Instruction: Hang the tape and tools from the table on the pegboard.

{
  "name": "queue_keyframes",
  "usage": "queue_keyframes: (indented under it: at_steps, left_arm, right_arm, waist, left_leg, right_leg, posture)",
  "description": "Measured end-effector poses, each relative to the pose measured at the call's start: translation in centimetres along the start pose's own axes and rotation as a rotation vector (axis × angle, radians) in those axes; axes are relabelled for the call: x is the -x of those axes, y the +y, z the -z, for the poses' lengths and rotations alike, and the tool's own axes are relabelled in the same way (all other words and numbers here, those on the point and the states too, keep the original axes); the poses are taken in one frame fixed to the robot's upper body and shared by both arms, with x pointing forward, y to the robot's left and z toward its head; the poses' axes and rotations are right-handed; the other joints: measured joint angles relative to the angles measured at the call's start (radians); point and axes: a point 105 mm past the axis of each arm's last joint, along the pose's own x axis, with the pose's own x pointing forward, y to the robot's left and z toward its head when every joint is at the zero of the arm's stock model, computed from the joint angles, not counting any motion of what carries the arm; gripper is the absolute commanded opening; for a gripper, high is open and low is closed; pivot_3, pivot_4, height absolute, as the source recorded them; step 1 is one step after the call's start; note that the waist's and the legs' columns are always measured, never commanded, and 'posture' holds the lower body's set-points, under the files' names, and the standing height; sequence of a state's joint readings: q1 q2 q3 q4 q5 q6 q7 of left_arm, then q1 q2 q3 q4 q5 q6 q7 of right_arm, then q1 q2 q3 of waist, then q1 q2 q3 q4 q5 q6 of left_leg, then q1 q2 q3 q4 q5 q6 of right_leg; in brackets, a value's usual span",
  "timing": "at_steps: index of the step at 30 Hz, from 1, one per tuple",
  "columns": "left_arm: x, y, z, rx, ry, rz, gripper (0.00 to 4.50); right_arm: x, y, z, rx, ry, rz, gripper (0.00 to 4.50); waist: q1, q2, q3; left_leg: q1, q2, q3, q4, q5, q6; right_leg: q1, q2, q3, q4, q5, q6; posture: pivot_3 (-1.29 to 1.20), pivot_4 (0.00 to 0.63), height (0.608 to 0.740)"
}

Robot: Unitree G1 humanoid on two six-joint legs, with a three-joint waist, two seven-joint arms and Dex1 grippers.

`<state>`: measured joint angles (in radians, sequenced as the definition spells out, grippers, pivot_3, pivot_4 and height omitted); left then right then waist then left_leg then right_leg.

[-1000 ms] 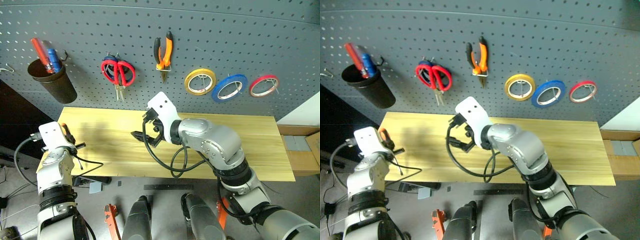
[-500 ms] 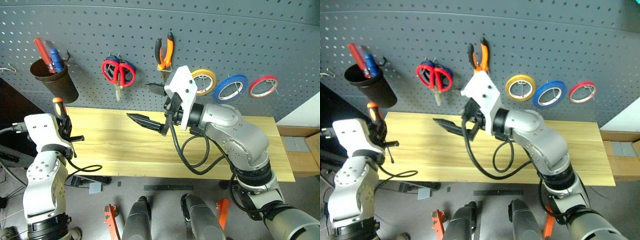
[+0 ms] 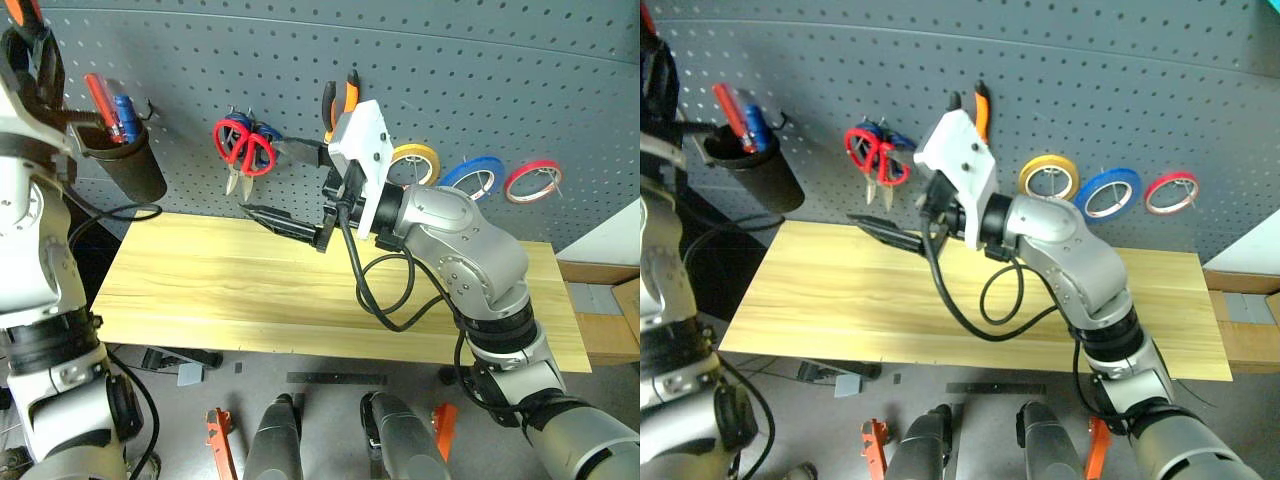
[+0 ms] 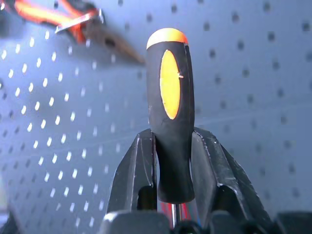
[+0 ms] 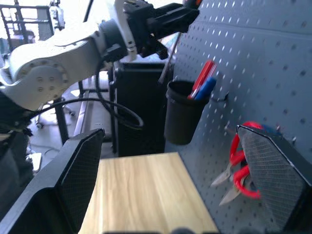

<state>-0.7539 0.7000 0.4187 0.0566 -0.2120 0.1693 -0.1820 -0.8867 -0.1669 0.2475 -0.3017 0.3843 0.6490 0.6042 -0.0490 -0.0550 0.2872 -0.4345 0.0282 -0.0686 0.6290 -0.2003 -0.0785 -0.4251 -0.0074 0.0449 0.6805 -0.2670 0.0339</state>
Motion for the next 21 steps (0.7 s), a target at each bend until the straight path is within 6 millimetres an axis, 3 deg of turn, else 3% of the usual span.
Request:
queue_keyframes:
  at_steps: [6, 10, 14, 21]
  left_arm:
    - [-2.4, -0.3, 1.7, -0.017, -0.018, 0.021, 0.63]
    - [-2.4, -0.2, 4.5, -0.002, 0.036, 0.000, 0.63]
    - [-1.8, -0.4, 5.9, -0.001, 0.054, -0.020, 0.63]
    - [-0.1, 0.5, 7.5, -0.020, 0.090, -0.082, 2.94]
  right_arm:
    - [-0.5, -0.6, 0.2, -0.004, -0.009, 0.036, 4.50]
    - [-0.6, -0.6, 0.2, 0.000, -0.010, 0.041, 4.50]
    - [-0.6, -0.7, 0.2, 0.000, -0.011, 0.051, 4.50]
    - [-0.3, -1.1, -0.2, -0.014, -0.032, 0.064, 4.50]
  waist:
    - [-0.001, 0.000, -0.001]
    - [-0.004, 0.000, -0.001]
    - [-0.007, 0.000, -0.001]
    - [-0.008, -0.002, -0.003]
  left_leg:
    - [0.000, 0.000, 0.000, 0.000, 0.000, -0.001]
    - [0.000, 0.000, 0.000, 0.000, 0.000, -0.001]
    - [-0.001, 0.000, 0.000, 0.001, 0.000, -0.001]
    - [-0.001, 0.000, 0.000, 0.001, 0.001, -0.001]
  right_leg:
    - [0.000, 0.000, -0.001, 0.000, 0.000, -0.001]
    - [0.000, 0.000, -0.001, 0.000, 0.000, -0.001]
    - [0.000, -0.001, -0.002, 0.000, 0.000, -0.001]
    - [0.000, -0.001, -0.002, 0.002, 0.001, -0.001]
  posture:
    - [-0.04, 0.158, 0.740]
    - [-0.06, 0.165, 0.740]
    - [-0.07, 0.168, 0.740]
    - [-0.06, 0.160, 0.740]
